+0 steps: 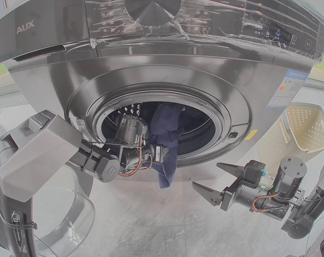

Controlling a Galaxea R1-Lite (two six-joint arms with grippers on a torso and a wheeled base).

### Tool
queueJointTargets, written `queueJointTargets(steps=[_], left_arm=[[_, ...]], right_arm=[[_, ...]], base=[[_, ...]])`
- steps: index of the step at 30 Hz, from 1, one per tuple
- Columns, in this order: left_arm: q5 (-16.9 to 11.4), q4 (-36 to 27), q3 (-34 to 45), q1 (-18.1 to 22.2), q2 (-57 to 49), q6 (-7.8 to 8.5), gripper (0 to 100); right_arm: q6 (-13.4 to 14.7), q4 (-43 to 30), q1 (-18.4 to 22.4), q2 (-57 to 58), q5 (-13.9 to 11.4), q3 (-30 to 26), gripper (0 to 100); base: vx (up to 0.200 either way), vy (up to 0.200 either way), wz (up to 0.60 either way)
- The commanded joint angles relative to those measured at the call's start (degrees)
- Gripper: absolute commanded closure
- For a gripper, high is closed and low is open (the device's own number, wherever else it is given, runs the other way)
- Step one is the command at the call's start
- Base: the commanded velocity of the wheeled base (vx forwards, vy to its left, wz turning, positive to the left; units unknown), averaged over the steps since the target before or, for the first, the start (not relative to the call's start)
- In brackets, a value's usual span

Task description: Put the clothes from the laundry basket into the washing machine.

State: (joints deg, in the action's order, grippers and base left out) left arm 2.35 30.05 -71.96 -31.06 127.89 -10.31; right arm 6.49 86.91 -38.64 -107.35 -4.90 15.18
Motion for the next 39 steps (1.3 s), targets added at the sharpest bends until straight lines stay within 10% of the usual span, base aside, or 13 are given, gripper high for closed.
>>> queueJointTargets(steps=[1,9,20,21,29,39], left_arm=[[0.02,0.62,-1.52,-0.32,1.92,-0.23,100],[2.31,8.27,-12.77,-0.49,6.84,-7.53,100],[6.79,16.36,-20.94,-0.05,11.94,-7.70,100],[6.70,16.36,-20.15,-0.32,11.59,-7.62,0],[6.52,15.30,-17.07,-1.11,9.39,-7.35,0],[5.82,9.59,-12.77,-0.93,9.66,-3.22,0]], right_arm=[[0.02,0.02,-0.03,0.04,-0.02,0.03,0],[-0.07,1.34,-0.03,-0.05,-0.02,0.56,0],[0.02,1.51,-0.03,0.04,-0.02,0.64,0],[0.02,1.51,-0.03,0.04,-0.02,0.56,0],[0.02,1.42,-0.03,0.04,-0.02,0.56,0],[-0.07,1.51,-0.03,0.04,-0.11,0.56,0]], base=[[0.000,0.000,0.00],[0.000,0.000,0.00],[0.000,0.000,0.00],[0.000,0.000,0.00],[0.000,0.000,0.00],[0.000,0.000,0.00]])
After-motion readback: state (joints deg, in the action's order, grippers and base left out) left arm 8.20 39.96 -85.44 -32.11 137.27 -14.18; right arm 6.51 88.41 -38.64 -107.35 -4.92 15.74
